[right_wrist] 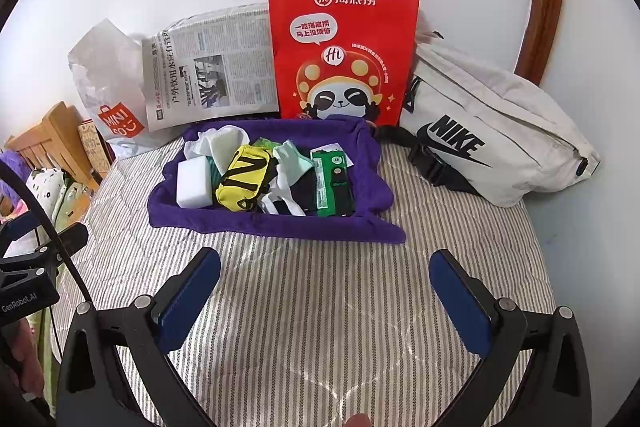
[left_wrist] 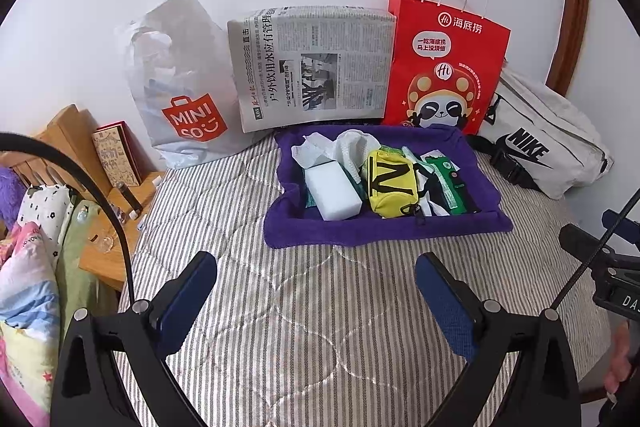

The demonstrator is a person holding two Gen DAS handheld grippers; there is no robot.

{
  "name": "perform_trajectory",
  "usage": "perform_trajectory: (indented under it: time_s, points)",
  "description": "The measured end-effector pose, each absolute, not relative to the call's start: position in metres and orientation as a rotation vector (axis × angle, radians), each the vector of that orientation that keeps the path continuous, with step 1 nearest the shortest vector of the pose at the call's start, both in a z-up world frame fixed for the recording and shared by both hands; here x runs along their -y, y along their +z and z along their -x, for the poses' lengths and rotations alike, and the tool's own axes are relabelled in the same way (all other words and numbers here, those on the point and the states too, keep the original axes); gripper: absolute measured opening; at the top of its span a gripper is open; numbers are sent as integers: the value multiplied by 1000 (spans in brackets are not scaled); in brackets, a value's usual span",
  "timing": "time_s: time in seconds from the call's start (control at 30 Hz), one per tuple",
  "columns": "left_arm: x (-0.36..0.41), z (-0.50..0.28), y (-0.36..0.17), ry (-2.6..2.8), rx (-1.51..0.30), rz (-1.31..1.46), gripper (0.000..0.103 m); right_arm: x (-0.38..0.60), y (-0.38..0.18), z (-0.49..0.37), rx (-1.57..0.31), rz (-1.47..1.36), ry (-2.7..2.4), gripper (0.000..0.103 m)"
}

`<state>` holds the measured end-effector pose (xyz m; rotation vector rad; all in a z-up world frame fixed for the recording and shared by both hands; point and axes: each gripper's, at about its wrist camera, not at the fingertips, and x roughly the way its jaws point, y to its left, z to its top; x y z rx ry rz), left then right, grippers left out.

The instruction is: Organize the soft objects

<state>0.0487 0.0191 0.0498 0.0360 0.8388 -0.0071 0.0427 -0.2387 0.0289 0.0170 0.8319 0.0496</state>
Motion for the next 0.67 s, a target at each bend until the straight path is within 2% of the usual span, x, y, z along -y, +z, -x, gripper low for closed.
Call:
perform_trajectory:
  time_s: [0.67]
  points:
    - [-19, -50, 42, -18, -842, -33, 100, 240, 26, -45, -841, -17, 47, 103]
